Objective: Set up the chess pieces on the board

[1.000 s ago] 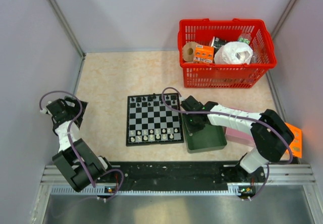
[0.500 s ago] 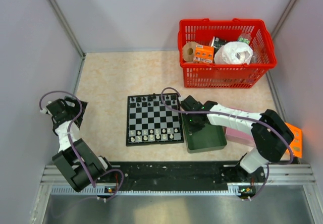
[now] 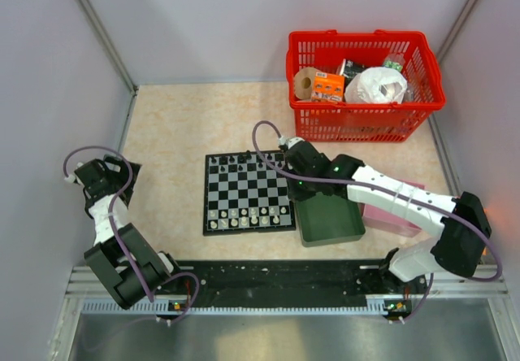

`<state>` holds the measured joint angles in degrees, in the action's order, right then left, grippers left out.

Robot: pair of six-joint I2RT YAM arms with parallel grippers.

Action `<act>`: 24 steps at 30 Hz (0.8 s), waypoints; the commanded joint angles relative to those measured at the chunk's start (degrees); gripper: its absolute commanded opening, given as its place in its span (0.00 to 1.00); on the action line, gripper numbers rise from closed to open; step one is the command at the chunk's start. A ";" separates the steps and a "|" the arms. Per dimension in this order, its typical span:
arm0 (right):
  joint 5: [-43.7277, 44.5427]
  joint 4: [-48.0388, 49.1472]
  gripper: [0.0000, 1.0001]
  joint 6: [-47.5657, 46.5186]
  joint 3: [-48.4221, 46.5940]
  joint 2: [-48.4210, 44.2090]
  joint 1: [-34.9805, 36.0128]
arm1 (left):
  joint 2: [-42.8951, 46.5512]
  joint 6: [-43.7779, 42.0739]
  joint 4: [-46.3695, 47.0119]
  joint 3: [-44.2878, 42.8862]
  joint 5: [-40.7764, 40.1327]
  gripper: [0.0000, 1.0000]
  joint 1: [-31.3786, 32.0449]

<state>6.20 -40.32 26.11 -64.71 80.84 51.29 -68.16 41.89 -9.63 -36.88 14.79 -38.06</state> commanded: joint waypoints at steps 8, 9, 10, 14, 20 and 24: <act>-2.59 -0.29 0.08 -0.27 -1.92 5.46 5.13 | -0.22 0.04 2.95 -0.12 0.86 0.98 -0.43; -2.85 -0.29 0.08 -0.53 -2.00 6.17 5.40 | -0.39 0.21 3.12 0.06 0.95 0.98 -0.52; -2.94 -0.29 0.08 -0.79 -2.09 6.96 5.75 | -0.48 0.12 3.30 0.14 1.12 0.98 -0.43; -3.12 -0.20 0.08 -1.15 -2.09 9.51 6.19 | -0.92 0.12 3.39 0.23 1.21 0.98 -0.52; -2.59 -0.03 0.08 -1.24 -1.74 11.88 6.28 | -0.83 -0.05 3.39 0.32 0.77 0.98 -0.43; -2.33 0.15 0.08 -1.50 -1.48 12.94 6.37 | -1.01 -0.05 3.48 0.50 0.77 0.98 -0.52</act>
<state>3.38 -40.47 25.50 -66.37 92.73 56.88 -68.93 41.91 -8.97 -36.84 15.57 -38.06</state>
